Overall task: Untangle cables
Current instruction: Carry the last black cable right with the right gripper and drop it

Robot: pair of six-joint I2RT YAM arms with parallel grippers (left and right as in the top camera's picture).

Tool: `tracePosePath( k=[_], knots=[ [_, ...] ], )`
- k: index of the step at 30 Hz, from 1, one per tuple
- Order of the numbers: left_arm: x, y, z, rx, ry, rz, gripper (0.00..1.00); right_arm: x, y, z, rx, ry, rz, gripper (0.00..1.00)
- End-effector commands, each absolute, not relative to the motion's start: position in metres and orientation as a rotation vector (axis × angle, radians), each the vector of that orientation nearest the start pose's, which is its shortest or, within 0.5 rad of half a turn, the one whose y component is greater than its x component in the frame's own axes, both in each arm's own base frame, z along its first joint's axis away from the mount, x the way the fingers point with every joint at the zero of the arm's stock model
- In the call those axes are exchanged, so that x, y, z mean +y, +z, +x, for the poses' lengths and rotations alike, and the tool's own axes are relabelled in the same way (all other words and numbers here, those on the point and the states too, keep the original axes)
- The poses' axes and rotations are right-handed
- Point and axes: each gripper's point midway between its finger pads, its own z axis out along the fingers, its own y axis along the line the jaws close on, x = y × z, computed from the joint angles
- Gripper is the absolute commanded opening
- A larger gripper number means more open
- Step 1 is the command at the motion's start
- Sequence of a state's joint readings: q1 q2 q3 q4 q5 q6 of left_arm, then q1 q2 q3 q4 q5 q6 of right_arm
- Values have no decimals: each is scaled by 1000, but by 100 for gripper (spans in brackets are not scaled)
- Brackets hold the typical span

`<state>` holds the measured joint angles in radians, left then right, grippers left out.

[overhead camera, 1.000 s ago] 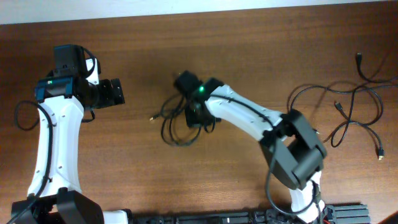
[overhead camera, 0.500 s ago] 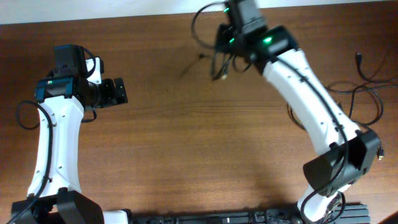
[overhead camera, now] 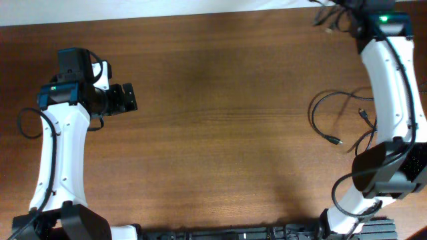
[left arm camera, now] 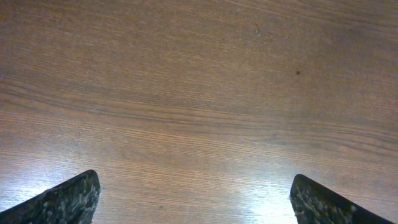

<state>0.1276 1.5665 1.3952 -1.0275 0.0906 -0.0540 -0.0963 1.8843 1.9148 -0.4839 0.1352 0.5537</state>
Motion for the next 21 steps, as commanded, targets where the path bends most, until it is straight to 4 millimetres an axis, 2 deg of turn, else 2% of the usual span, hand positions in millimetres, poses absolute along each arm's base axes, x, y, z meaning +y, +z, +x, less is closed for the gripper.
tracePosePath(
  k=[1,4,8,11,12,13,15,20,21],
  knots=[
    [29,169,362,2746,-123,-243,98,-122,304,564,1883,80,817,4],
    [29,169,362,2746,-123,-243,98,-154,268,566,1924,33,887,4],
    [29,169,362,2746,-123,-243,98,-182,207,560,2044,2,979,4],
    [29,169,362,2746,-124,-243,98,-192,184,544,2119,-24,1038,6],
    [29,169,362,2746,-124,-243,98,-195,179,538,2140,-32,1054,20],
    [29,169,362,2746,-124,-243,98,-197,176,533,2155,-38,1067,42],
    [29,169,361,2747,-124,-243,99,-200,168,522,2197,-47,1096,75],
    [29,168,360,2754,-124,-244,98,-197,159,505,2286,-42,1104,100],
    [29,168,360,2754,-124,-244,98,-196,159,503,2292,-42,1103,99]
  ],
)
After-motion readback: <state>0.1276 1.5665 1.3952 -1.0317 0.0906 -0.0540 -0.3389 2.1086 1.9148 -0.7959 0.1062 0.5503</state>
